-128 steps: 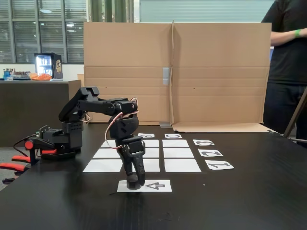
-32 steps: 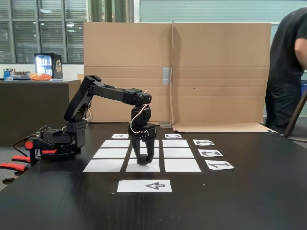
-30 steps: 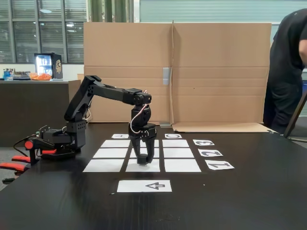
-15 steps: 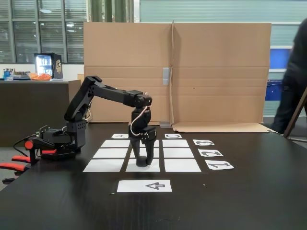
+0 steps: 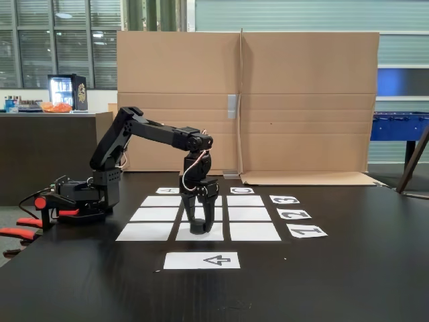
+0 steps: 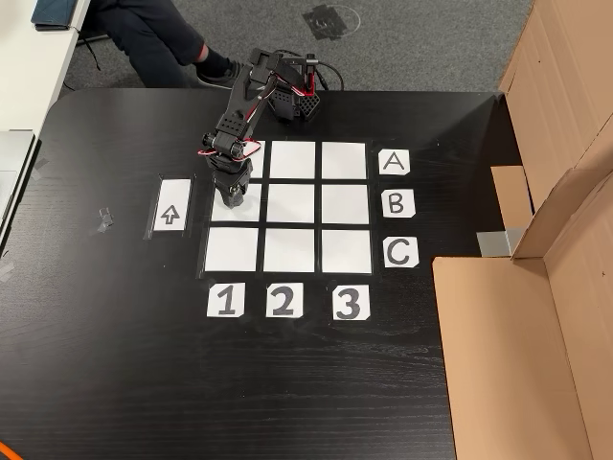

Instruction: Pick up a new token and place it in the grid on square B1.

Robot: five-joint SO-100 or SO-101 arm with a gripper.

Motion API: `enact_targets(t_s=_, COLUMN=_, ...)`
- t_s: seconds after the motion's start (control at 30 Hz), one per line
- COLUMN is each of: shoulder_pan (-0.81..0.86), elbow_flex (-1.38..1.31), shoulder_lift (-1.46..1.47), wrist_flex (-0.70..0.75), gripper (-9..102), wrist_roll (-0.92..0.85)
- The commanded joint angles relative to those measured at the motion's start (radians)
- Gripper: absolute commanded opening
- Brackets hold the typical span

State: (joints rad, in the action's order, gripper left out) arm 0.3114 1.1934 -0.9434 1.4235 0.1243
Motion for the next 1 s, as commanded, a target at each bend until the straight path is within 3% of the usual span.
enact_targets(t_s=0.0, shoulder_pan=0.005, elbow_flex=0.002, shoulder_lift=0.003, wrist_flex=0.006, gripper=15, wrist_roll=-0.014)
enact_targets(t_s=0.1, shoulder_pan=0.005, elbow_flex=0.011, shoulder_lift=0.005, wrist_flex=0.008, gripper=24, wrist_roll=-0.014)
enact_targets(t_s=0.33, shoulder_pan=0.006, elbow_flex=0.012, shoulder_lift=0.005, wrist_flex=0.012, gripper=32, wrist_roll=-0.014)
enact_targets(t_s=0.97, shoulder_pan=-0.017, elbow_flex=0.029, shoulder_lift=-0.13, wrist_flex=0.014, gripper=34, wrist_roll=0.012)
